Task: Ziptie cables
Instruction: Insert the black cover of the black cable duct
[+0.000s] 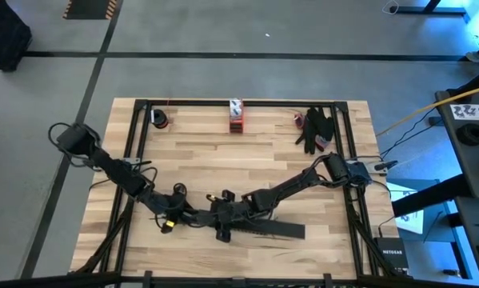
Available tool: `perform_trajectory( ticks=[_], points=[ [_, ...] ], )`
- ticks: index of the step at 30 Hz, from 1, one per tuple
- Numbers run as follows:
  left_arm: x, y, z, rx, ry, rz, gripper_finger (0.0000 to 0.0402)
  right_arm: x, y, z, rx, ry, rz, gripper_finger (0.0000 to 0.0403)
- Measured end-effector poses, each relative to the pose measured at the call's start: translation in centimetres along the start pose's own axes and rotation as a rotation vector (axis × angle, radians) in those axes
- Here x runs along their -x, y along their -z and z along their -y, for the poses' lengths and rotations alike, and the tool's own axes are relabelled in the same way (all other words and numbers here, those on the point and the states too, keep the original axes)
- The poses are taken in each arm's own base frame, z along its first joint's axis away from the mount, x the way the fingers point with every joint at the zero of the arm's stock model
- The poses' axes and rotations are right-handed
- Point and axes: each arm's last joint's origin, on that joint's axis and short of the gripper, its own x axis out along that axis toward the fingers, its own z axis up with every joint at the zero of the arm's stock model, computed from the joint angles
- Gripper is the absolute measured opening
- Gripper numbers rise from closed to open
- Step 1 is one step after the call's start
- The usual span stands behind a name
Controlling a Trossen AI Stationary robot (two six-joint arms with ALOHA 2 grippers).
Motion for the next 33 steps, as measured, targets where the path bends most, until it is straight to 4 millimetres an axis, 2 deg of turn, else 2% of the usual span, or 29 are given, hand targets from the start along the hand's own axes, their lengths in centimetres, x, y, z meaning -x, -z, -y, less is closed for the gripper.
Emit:
perform_trajectory(
  ticks=[7,20,23,29,33],
  points=[
    [-0.22,-0.10,0.07,0.003,-0.004,0.022,0.0243,-0.03,-0.13,-0.15,-0.018,-0.030,0.013,0.0230],
    [-0.27,-0.46,0.34,0.005,0.006,0.052,0.0281,0.01,-0.13,0.04,-0.031,-0.037,-0.023,0.0230],
    [-0.28,-0.42,0.31,-0.014,0.002,0.048,0.0273,-0.02,-0.21,0.02,-0.038,-0.042,-0.009,0.0230],
    [-0.37,-0.28,0.22,-0.024,-0.015,0.045,0.0229,-0.06,-0.27,-0.01,-0.042,-0.042,0.007,0.0230],
    [-0.54,-0.12,0.18,-0.005,-0.025,0.047,0.0226,-0.06,-0.28,0.00,-0.042,-0.039,0.008,0.0230]
  ],
)
